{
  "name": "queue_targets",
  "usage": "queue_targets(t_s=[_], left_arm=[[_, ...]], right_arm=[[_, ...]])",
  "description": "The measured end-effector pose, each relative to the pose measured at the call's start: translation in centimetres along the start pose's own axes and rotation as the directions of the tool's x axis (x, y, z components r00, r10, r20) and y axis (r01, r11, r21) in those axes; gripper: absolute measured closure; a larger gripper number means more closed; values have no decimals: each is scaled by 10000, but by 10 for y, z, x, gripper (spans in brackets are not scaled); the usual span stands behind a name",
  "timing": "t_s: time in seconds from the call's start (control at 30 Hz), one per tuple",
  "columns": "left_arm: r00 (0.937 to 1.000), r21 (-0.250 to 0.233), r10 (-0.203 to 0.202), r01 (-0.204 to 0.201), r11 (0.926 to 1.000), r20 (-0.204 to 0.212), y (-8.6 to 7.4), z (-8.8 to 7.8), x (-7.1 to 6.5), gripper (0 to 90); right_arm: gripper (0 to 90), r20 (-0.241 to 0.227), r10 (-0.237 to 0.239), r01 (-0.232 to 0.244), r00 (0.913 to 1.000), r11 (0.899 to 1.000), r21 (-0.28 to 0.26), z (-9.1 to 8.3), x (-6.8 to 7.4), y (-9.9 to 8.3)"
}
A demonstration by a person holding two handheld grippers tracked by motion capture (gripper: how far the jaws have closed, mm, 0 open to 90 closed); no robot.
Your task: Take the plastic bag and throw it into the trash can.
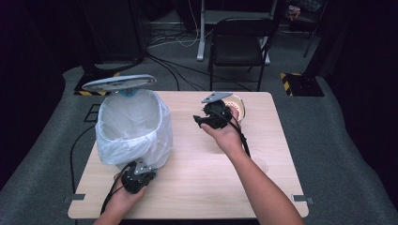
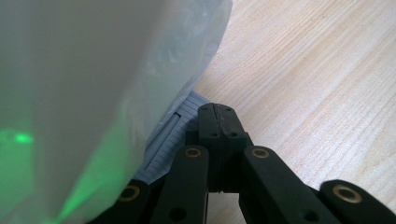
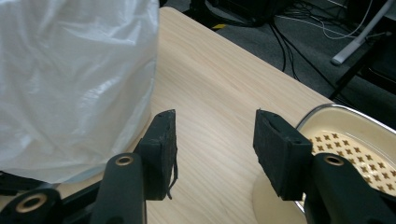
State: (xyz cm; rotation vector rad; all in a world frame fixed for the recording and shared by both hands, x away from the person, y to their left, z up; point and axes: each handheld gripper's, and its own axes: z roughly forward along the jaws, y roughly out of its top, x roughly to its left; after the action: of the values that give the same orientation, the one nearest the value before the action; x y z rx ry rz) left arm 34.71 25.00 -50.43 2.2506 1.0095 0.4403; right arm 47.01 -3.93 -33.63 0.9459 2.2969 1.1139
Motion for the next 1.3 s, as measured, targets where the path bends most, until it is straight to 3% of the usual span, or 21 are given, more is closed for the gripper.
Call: queue_targets(t_s=[0.4,0.57,0.77,0.8,0.9,0.93,1.3], left_arm=[[10000,61,47,-46,10000,-7,0,0,1,900],[10000,68,64,-63,10000,-18,0,0,1,900],[10000,53,57,-57,10000,-9,0,0,1,900],[10000,48,54,-54,10000,-8,0,0,1,900],[10000,35,61,-61,10000,-7,0,0,1,900],[9999,48,138,-138,9999,-12,0,-1,1,900],[10000,45,10,-10,10000,40,0,0,1,900]], right_arm=[[466,543,197,-207,9983,9996,184,-18,-25,-21],[450,424,367,-371,9984,9993,104,-17,-34,-26],[463,556,534,-558,9970,9976,420,-3,-39,-31],[466,561,363,-385,9978,9985,377,0,-41,-31],[486,564,668,-692,9962,9968,409,14,-39,-33],[489,555,447,-468,9975,9982,370,16,-40,-34],[493,770,1131,-1178,9906,9913,585,35,-43,-40]])
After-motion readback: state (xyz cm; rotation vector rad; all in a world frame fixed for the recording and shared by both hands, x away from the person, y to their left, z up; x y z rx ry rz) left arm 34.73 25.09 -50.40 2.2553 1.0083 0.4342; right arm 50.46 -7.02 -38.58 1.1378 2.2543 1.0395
